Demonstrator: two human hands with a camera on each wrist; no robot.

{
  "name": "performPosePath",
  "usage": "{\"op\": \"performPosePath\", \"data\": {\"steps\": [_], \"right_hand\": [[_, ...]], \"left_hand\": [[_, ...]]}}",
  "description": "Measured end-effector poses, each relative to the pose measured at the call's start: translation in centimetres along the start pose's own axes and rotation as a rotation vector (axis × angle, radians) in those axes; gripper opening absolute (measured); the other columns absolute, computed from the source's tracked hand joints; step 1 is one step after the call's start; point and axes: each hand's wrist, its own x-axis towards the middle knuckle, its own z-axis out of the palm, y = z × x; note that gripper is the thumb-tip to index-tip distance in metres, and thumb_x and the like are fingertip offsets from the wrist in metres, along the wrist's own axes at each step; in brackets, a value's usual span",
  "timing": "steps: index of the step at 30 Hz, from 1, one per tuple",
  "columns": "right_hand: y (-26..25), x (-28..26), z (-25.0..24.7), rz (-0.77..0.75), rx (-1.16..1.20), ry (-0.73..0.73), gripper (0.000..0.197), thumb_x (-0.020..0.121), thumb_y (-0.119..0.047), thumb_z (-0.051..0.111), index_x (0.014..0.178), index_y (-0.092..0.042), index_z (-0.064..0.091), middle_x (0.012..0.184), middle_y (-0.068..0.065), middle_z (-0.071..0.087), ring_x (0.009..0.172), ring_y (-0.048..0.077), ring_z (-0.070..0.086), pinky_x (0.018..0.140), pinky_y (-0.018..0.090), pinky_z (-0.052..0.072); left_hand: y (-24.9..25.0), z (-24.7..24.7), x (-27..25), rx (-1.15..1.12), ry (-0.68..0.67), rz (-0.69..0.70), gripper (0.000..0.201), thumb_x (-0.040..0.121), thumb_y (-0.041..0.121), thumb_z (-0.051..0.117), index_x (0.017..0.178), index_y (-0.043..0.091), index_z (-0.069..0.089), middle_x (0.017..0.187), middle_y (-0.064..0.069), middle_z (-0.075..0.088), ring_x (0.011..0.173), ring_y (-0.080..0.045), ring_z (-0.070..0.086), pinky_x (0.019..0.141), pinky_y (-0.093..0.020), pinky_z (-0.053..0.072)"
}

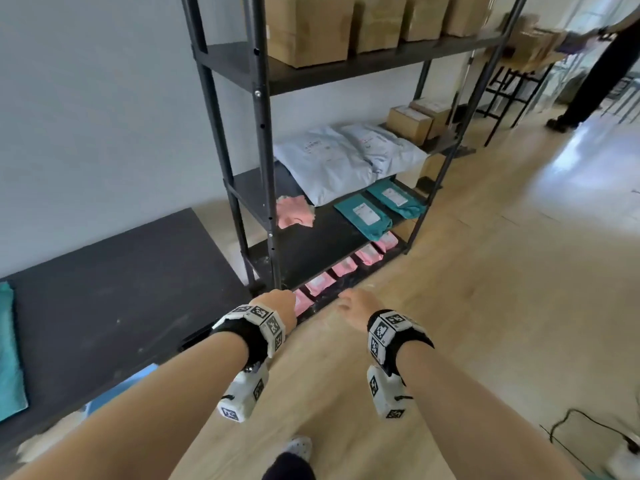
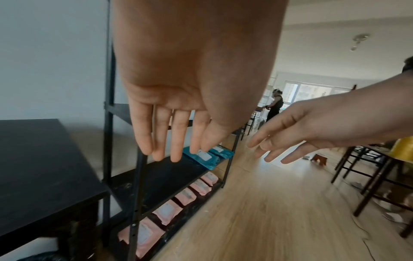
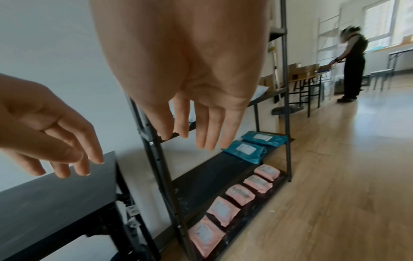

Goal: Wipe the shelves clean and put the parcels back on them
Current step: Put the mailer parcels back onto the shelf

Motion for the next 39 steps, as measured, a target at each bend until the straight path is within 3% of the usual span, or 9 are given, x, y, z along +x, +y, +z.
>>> {"op": "performPosePath", "data": {"steps": [6,14,19,21,24,28,31,34,39], "right_hand": [[7.9,3.9,-4.7,0.058,-0.087,0.019,0.035,0.096,-0.019,0.048,0.127,-0.005,0.054,0.127,0.016,0.059,0.114,0.031,0.056,0.093,0.034,0.043],[16.4,12.9,-12.4,0.101,-0.112,-0.012,0.038,0.097,-0.021,0.047,0.133,-0.01,0.051,0.131,0.009,0.058,0.121,0.027,0.054,0.101,0.036,0.044],[20.2,17.6,-17.2,0.11,-0.158,-0.061,0.035,0.098,-0.019,0.046,0.13,-0.005,0.053,0.127,0.014,0.06,0.118,0.03,0.055,0.1,0.039,0.046],[22.0,19.5,-19.6,0.121,-0.157,-0.045,0.035,0.098,-0.019,0.046,0.129,-0.004,0.053,0.127,0.016,0.06,0.118,0.032,0.055,0.099,0.04,0.046],[24.9,22.6,-22.7,0.12,-0.142,-0.034,0.035,0.098,-0.02,0.047,0.129,-0.005,0.052,0.128,0.014,0.059,0.119,0.031,0.054,0.1,0.041,0.045],[29.1,26.8,-26.1,0.063,-0.149,-0.074,0.035,0.096,-0.022,0.049,0.128,-0.009,0.054,0.126,0.012,0.06,0.116,0.029,0.056,0.097,0.037,0.047],[32.3,30.2,-29.1,-0.005,-0.185,-0.107,0.034,0.097,-0.019,0.048,0.128,-0.005,0.054,0.126,0.015,0.06,0.117,0.031,0.055,0.097,0.036,0.045],[35.9,33.9,-32.1,-0.064,-0.214,-0.148,0.038,0.099,-0.018,0.045,0.135,-0.007,0.049,0.134,0.014,0.055,0.122,0.03,0.053,0.101,0.036,0.042],[40.8,40.5,-34.3,-0.188,-0.249,-0.246,0.036,0.099,-0.022,0.045,0.131,-0.008,0.053,0.134,0.012,0.055,0.121,0.029,0.053,0.1,0.034,0.042]], "left_hand": [[7.4,-2.3,6.1,0.103,-0.029,0.086,0.03,0.088,0.012,0.044,0.117,0.012,0.054,0.117,-0.007,0.062,0.106,-0.029,0.061,0.084,-0.035,0.049],[15.8,-5.1,18.8,0.081,-0.048,0.085,0.028,0.089,0.015,0.046,0.113,0.009,0.058,0.113,-0.008,0.063,0.102,-0.028,0.062,0.074,-0.031,0.046],[19.9,-6.2,26.1,-0.063,-0.099,0.072,0.027,0.086,0.019,0.045,0.11,0.015,0.057,0.106,-0.006,0.065,0.088,-0.024,0.062,0.074,-0.03,0.049],[21.7,-6.9,28.8,-0.099,-0.115,0.064,0.035,0.086,0.021,0.045,0.12,0.018,0.055,0.113,-0.007,0.064,0.095,-0.026,0.063,0.072,-0.027,0.045],[24.2,-8.1,32.2,-0.185,-0.114,0.046,0.057,0.086,0.02,0.045,0.141,0.027,0.035,0.125,-0.008,0.059,0.105,-0.026,0.061,0.078,-0.028,0.045],[27.5,-9.8,36.6,-0.159,-0.111,-0.047,0.035,0.093,0.028,0.044,0.125,0.015,0.05,0.116,-0.008,0.062,0.102,-0.026,0.061,0.079,-0.031,0.046],[29.9,-10.2,40.3,-0.21,-0.108,-0.127,0.035,0.094,0.037,0.046,0.12,0.016,0.053,0.117,-0.008,0.061,0.105,-0.028,0.06,0.076,-0.029,0.042],[32.6,-10.2,43.5,-0.242,-0.099,-0.235,0.03,0.09,0.032,0.051,0.113,0.013,0.058,0.11,-0.008,0.063,0.098,-0.027,0.063,0.072,-0.029,0.043],[36.2,-9.6,48.3,-0.341,-0.14,-0.387,0.023,0.088,0.023,0.052,0.102,0.009,0.062,0.105,-0.009,0.067,0.091,-0.027,0.064,0.067,-0.028,0.044]]}}
